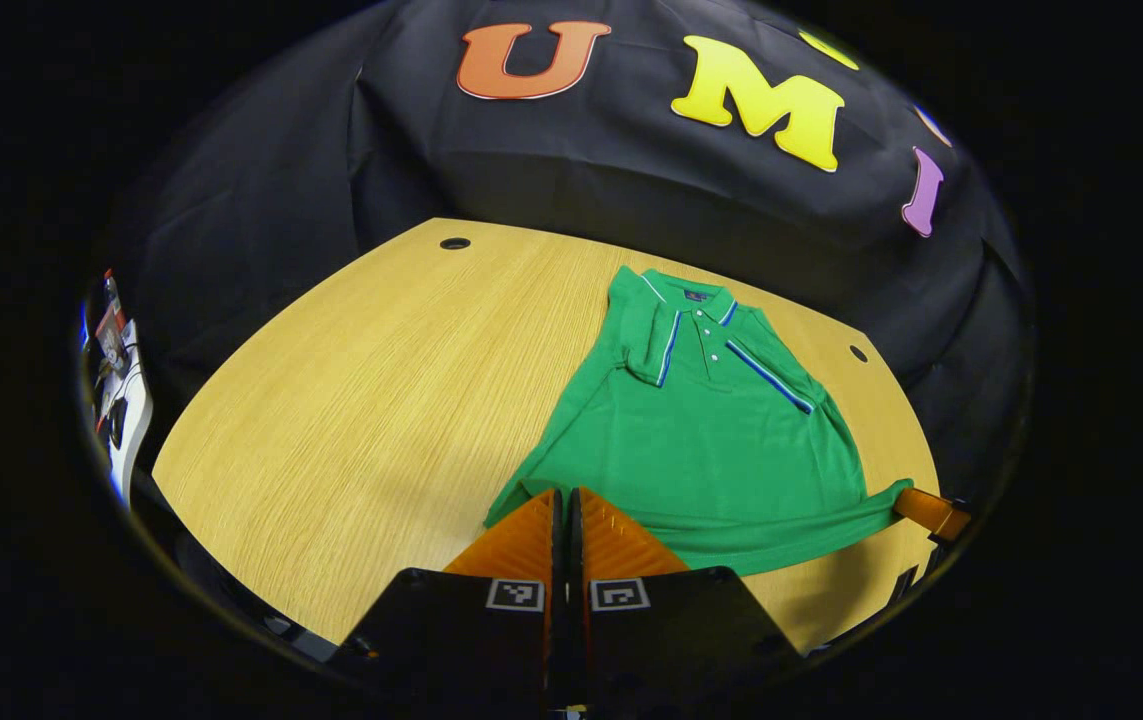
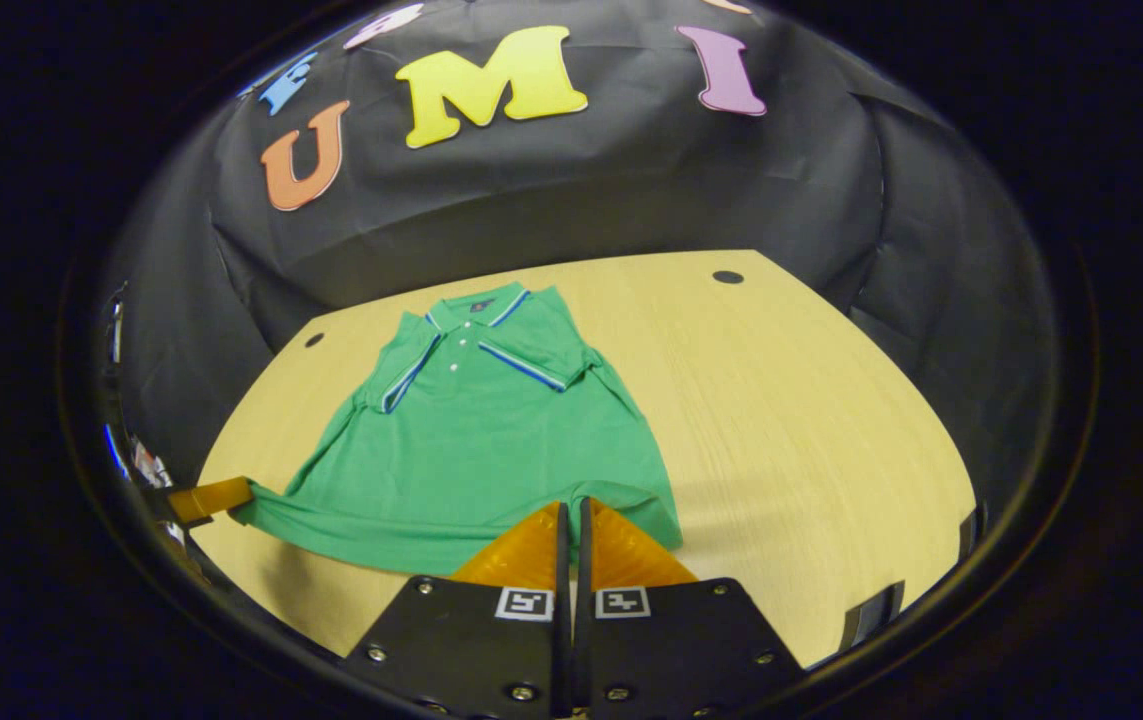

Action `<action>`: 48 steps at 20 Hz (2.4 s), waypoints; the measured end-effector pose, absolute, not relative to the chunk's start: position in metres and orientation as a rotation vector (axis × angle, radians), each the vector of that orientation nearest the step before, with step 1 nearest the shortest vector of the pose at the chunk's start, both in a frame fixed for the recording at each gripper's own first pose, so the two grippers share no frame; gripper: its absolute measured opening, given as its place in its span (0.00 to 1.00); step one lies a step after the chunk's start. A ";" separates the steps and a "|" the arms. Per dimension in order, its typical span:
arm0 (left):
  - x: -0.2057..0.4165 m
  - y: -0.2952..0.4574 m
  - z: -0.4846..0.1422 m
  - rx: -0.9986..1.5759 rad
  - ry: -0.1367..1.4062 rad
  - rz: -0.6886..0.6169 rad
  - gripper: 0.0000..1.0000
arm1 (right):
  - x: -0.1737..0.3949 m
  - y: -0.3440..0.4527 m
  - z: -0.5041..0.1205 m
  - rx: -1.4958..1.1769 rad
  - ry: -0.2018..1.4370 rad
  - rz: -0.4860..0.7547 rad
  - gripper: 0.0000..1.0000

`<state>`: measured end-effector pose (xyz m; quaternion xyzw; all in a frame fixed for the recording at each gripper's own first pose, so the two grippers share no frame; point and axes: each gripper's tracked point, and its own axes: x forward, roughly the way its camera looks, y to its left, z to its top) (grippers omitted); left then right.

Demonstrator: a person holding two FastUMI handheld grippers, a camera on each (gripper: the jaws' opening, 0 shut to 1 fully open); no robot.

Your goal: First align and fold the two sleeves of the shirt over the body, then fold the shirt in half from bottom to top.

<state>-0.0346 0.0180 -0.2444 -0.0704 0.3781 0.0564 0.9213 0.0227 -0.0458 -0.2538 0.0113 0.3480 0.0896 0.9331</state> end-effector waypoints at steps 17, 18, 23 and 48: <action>0.094 0.006 -0.231 -0.122 0.740 0.133 0.03 | 0.159 -0.023 -0.233 0.044 0.678 0.235 0.01; 0.103 0.006 -0.232 -0.120 0.738 0.133 0.03 | 0.170 -0.022 -0.233 0.044 0.673 0.236 0.01; 0.148 0.007 -0.233 -0.117 0.732 0.132 0.03 | 0.217 -0.011 -0.230 0.062 0.655 0.248 0.01; 0.297 0.022 -0.270 -0.029 0.690 0.102 0.66 | 0.376 0.029 -0.271 0.087 0.650 0.208 0.98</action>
